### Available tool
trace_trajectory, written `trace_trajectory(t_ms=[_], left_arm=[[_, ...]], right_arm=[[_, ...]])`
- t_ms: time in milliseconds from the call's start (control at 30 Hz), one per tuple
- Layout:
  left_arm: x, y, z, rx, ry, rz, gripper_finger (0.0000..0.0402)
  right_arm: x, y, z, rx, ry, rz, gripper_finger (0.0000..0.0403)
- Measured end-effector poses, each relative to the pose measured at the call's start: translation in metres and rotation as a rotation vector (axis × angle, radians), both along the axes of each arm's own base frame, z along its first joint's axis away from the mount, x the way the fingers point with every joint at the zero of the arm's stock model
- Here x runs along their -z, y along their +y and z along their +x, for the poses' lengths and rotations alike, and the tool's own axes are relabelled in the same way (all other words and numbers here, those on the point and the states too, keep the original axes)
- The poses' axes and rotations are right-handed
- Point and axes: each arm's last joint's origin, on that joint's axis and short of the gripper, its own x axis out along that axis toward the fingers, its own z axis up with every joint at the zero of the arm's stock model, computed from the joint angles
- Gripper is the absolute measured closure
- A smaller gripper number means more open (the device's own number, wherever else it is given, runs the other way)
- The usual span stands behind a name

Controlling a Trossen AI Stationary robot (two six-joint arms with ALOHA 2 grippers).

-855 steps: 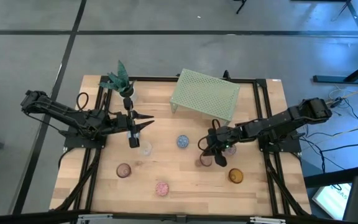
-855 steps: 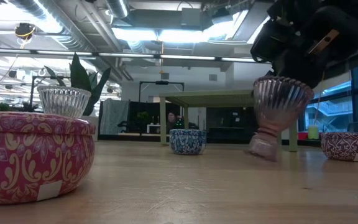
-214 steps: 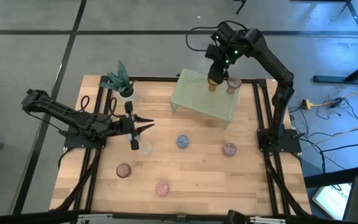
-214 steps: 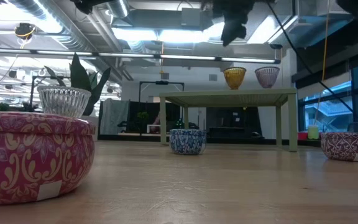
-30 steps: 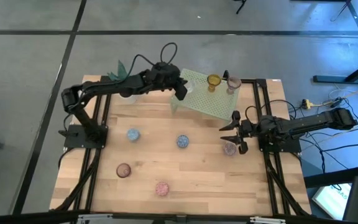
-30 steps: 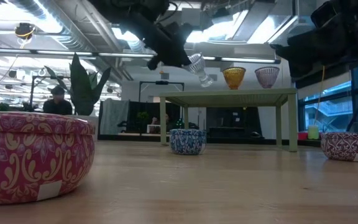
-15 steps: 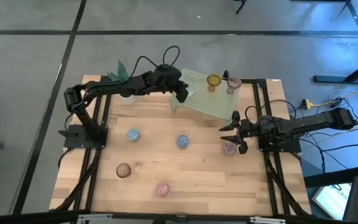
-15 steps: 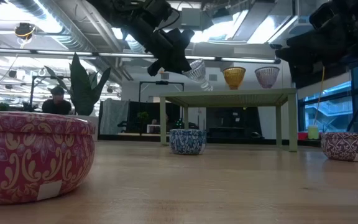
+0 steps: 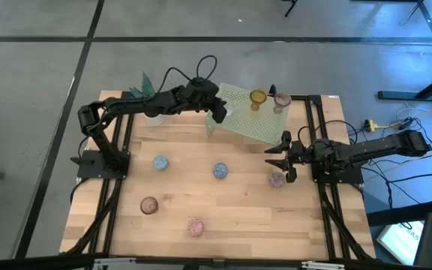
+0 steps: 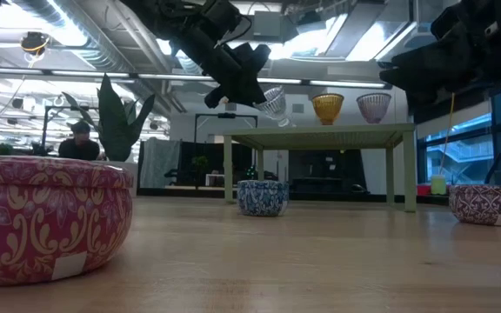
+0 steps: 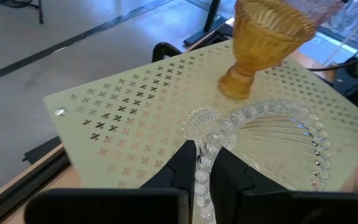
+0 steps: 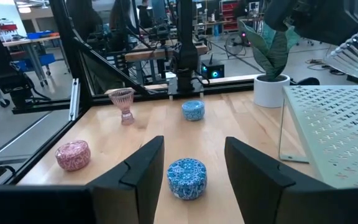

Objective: Pick & Place candle stick holders
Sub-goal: Put the transparent candle holder on the shelf aligned with the brown candle holder

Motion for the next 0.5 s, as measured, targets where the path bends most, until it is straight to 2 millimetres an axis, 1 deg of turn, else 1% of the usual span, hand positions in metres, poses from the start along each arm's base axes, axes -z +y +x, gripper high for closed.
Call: trace_trajectory(t_ms=[167, 500], left_arm=[[0.0003, 0.001, -0.0008, -0.035, 0.013, 0.016, 0.0374], [0.0007, 0.0012, -0.0012, -0.031, 0.03, 0.038, 0.0366]], right_arm=[[0.0, 0.0, 0.0, 0.0, 0.0, 0.0, 0.023], [0.0001, 0.0, 0.0, 0.0, 0.0, 0.0, 0.023]])
